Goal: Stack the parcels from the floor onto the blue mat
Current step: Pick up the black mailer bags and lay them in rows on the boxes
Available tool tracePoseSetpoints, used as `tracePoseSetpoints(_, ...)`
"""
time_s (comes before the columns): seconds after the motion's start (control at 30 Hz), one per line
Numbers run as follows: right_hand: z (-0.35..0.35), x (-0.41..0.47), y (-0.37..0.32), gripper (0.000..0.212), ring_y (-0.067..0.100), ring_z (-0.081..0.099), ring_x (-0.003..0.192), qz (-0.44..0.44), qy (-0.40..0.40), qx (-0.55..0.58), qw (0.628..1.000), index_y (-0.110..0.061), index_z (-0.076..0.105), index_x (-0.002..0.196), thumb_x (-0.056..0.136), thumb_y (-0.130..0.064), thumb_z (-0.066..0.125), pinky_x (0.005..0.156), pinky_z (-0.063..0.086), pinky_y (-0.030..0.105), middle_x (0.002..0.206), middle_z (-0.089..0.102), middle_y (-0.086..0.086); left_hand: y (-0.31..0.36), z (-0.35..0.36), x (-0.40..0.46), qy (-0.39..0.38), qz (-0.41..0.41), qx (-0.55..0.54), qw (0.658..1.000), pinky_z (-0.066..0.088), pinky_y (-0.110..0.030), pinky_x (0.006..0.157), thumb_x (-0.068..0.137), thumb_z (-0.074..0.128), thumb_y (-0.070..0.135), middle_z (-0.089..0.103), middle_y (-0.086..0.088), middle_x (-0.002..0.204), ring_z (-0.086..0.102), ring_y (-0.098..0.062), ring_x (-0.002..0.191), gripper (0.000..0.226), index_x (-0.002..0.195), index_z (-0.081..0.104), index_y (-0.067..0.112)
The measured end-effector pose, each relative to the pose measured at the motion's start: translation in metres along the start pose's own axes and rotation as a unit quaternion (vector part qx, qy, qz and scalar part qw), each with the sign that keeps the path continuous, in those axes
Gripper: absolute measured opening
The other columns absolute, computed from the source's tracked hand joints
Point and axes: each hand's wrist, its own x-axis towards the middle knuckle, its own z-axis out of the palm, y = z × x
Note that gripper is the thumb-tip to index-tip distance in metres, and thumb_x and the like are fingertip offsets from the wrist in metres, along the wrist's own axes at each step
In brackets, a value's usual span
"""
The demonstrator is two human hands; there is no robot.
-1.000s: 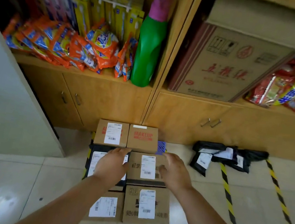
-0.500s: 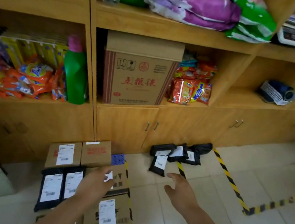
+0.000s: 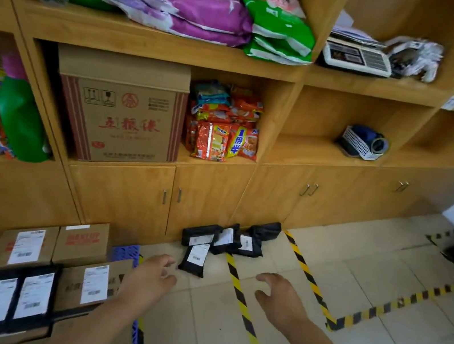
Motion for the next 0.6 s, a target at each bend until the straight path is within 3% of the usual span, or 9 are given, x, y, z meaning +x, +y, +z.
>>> tracePoseSetpoints(0.17, -0.019, 0.024, 0.035, 0.037, 0.014, 0.047, 0.123, -0.005, 0.008, 0.002, 1.000, -0.022, 0.053, 0.130, 0.094, -0.023, 0.051, 0.099, 0.041, 0.025, 0.134, 0.051, -0.003, 0.038, 0.029, 0.032, 0.005, 0.004, -0.004, 1.000, 0.040, -0.023, 0.074, 0.091, 0.053, 0.027, 0.058, 0.002, 0.126, 0.054, -0.010, 0.112, 0.043, 0.133, 0.048, 0.027)
tracePoseSetpoints(0.33, -0.040, 0.062, 0.063, 0.037, 0.015, 0.046, 0.124, 0.002, 0.009, 0.003, 1.000, -0.020, 0.053, 0.130, 0.093, -0.023, 0.052, 0.101, 0.041, 0.027, 0.134, 0.052, -0.001, 0.072, 0.053, 0.082, -0.001, 0.012, -0.032, 0.999, 0.035, -0.022, 0.075, 0.092, 0.054, 0.026, 0.058, 0.001, 0.126, 0.054, -0.012, 0.112, 0.041, 0.132, 0.049, 0.024)
tracePoseSetpoints(0.47, -0.066, 0.109, 0.080, 0.037, 0.014, 0.048, 0.122, 0.006, 0.009, -0.014, 1.000, -0.020, 0.052, 0.131, 0.094, -0.024, 0.051, 0.096, 0.041, 0.024, 0.134, 0.051, -0.003, 0.100, 0.070, 0.137, -0.014, 0.017, -0.060, 0.998, 0.043, -0.023, 0.078, 0.090, 0.057, 0.025, 0.059, 0.006, 0.105, 0.057, -0.009, 0.095, 0.038, 0.128, 0.053, 0.024)
tracePoseSetpoints(0.6, -0.091, 0.161, 0.096, 0.037, 0.014, 0.048, 0.122, 0.028, -0.001, -0.025, 0.999, -0.021, 0.052, 0.131, 0.094, -0.025, 0.050, 0.097, 0.041, 0.024, 0.134, 0.052, -0.002, 0.132, 0.077, 0.194, -0.025, 0.015, -0.062, 0.998, 0.049, -0.030, 0.085, 0.089, 0.057, 0.024, 0.061, 0.002, 0.113, 0.060, -0.013, 0.097, 0.038, 0.126, 0.054, 0.024)
